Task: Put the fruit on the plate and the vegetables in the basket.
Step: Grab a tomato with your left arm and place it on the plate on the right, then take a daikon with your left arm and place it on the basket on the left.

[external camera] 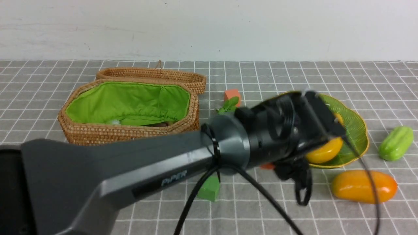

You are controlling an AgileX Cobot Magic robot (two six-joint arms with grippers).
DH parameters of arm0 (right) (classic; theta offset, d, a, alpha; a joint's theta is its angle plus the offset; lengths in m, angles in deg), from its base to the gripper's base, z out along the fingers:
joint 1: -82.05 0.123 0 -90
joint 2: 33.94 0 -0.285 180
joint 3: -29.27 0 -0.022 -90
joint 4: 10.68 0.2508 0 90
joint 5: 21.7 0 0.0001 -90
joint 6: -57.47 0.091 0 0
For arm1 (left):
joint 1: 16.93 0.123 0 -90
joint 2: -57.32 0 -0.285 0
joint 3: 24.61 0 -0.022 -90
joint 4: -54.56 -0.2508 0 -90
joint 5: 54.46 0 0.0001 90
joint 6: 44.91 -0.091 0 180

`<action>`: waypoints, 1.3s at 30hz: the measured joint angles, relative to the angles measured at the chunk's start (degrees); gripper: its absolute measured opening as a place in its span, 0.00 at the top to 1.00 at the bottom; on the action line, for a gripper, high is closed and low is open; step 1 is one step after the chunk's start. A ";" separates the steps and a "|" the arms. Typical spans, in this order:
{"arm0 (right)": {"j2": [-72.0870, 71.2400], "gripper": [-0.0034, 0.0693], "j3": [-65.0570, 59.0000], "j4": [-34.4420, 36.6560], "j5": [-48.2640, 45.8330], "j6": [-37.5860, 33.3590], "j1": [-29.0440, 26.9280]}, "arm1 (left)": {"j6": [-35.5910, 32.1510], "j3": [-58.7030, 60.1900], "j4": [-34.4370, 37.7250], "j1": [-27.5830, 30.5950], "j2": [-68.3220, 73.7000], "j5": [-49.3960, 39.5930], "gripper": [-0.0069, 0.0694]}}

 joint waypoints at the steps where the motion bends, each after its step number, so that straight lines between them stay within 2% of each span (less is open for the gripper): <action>1: 0.00 0.81 0.00 0.00 0.14 0.18 0.00 | -1.04 -2.48 2.28 0.31 0.00 0.91 0.26; 7: 0.00 0.81 0.00 0.95 -0.23 -0.04 0.00 | -7.98 -16.57 13.88 6.12 8.25 8.87 0.26; 12: 0.00 0.81 0.00 1.33 -2.20 -0.04 0.00 | -15.49 -18.39 16.10 8.46 16.73 13.74 0.26; 17: 0.00 0.81 0.00 1.33 -2.74 -0.27 0.00 | -16.76 -18.39 18.15 8.46 19.23 16.40 0.25; 19: 0.00 0.81 0.00 1.33 -2.74 -0.27 0.00 | -16.83 -18.52 18.77 8.46 19.23 16.44 0.21; 21: 0.00 0.80 0.00 1.33 -2.56 -0.33 0.00 | -16.87 -18.57 19.32 8.46 18.98 16.04 0.10; 23: 0.00 0.80 0.00 1.33 -2.25 -0.37 0.00 | -16.87 -18.57 19.58 8.52 18.31 14.54 0.06; 27: 0.00 0.80 0.00 1.27 -0.73 -0.51 0.00 | -16.87 -18.57 22.70 8.56 14.68 10.73 0.04; 31: 0.00 0.80 0.00 1.27 0.88 -1.48 0.00 | -13.73 -18.57 24.55 8.56 8.70 1.34 0.13; 33: 0.00 0.80 0.00 1.27 1.23 -1.55 0.00 | -9.16 -18.76 24.58 8.79 5.92 -6.24 0.22; 34: 0.00 0.80 0.00 1.27 1.36 -1.90 0.00 | -5.24 -19.03 24.46 9.41 4.22 -11.49 0.31; 35: 0.00 0.80 0.00 1.27 1.36 -1.90 0.00 | -4.45 -19.10 24.46 9.62 4.07 -12.96 0.32; 36: 0.00 0.80 0.00 1.27 1.41 -1.90 0.00 | -2.40 -19.15 24.46 10.83 3.45 -17.94 0.39; 39: 0.00 0.80 0.00 1.27 1.41 -1.90 0.00 | 1.27 -19.15 24.20 13.60 4.47 -22.82 0.43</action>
